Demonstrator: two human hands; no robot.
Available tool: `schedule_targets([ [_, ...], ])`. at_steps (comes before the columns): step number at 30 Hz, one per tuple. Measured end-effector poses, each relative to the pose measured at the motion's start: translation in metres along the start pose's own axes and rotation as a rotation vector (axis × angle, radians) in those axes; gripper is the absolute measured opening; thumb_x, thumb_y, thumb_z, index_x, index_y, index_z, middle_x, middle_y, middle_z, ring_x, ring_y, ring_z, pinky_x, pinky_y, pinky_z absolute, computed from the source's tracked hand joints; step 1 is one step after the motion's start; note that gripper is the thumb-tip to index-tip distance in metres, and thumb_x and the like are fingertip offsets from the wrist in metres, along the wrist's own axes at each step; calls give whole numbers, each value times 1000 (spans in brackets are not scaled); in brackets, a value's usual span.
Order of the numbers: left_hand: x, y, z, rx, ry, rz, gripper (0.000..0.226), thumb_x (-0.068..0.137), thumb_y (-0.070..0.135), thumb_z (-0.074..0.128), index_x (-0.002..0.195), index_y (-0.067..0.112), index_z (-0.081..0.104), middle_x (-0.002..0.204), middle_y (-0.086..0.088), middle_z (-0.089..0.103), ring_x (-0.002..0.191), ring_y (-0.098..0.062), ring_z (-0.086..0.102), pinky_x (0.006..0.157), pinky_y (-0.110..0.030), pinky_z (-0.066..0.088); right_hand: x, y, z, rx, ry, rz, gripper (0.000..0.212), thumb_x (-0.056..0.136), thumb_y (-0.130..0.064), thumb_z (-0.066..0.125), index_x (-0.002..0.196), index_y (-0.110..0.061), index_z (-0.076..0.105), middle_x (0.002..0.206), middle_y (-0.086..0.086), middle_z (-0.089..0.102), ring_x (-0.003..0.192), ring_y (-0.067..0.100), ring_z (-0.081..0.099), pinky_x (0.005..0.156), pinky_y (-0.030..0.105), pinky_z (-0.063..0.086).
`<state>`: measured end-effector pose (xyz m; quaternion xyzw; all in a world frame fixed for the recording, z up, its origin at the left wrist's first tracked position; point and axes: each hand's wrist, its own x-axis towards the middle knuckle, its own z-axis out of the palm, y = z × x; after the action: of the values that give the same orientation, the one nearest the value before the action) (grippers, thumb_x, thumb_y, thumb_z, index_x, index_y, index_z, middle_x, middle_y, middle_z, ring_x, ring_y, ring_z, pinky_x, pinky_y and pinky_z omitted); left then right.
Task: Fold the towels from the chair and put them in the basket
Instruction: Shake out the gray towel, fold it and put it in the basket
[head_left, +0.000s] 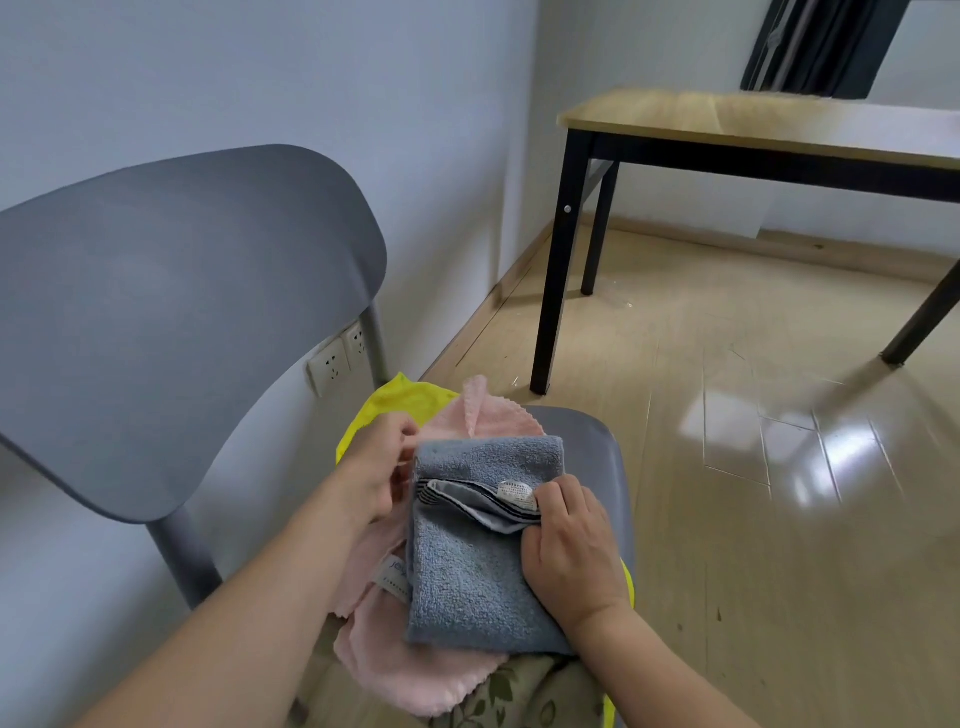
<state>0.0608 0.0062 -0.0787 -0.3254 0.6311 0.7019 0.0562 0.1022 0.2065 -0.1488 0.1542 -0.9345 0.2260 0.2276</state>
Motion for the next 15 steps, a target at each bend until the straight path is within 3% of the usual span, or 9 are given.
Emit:
schedule_targets([
  [2, 2, 1, -6, 40, -23, -197, 31, 85, 34, 44, 59, 19, 35, 41, 1, 34, 27, -13, 28, 38, -9, 27, 0, 0, 0, 3, 3, -4, 7, 67, -16, 39, 74, -16, 43, 75, 3, 47, 64, 26, 43, 63, 30, 28],
  [5, 13, -2, -3, 235, -101, -275, 47, 89, 46, 49, 52, 20, 37, 36, 7, 33, 26, -7, 27, 39, -5, 26, 0, 0, 0, -6, 3, -3, 8, 67, -17, 39, 73, -15, 44, 75, 3, 47, 64, 26, 43, 64, 31, 28],
  [8, 19, -4, 5, 259, -147, -273, 56, 83, 31, 66, 36, 19, 39, 29, 8, 31, 21, -4, 24, 32, -6, 21, 0, 0, 0, -11, 9, -1, 8, 68, -17, 39, 74, -15, 44, 75, 3, 47, 63, 26, 43, 63, 31, 27],
  [10, 20, -7, 6, 245, -193, -234, 58, 85, 16, 62, 29, 17, 48, 27, 5, 32, 20, -6, 26, 29, -7, 23, 0, 0, 0, -20, 9, -3, 8, 68, -17, 39, 73, -15, 45, 75, 3, 48, 63, 26, 44, 63, 32, 27],
  [12, 19, -7, 8, 179, -218, -210, 45, 88, 6, 55, 44, 13, 60, 29, -1, 40, 21, -10, 36, 31, -8, 32, 0, 0, 0, -12, 10, 1, 8, 68, -17, 39, 72, -14, 45, 75, 4, 48, 63, 26, 44, 63, 31, 27],
  [15, 23, -8, 5, 108, -151, -175, 32, 90, 1, 51, 60, 10, 44, 28, 0, 38, 19, -8, 31, 28, -8, 26, 1, 0, 1, 6, 7, 4, 7, 69, -17, 39, 73, -14, 45, 76, 3, 48, 64, 26, 44, 63, 32, 33],
])
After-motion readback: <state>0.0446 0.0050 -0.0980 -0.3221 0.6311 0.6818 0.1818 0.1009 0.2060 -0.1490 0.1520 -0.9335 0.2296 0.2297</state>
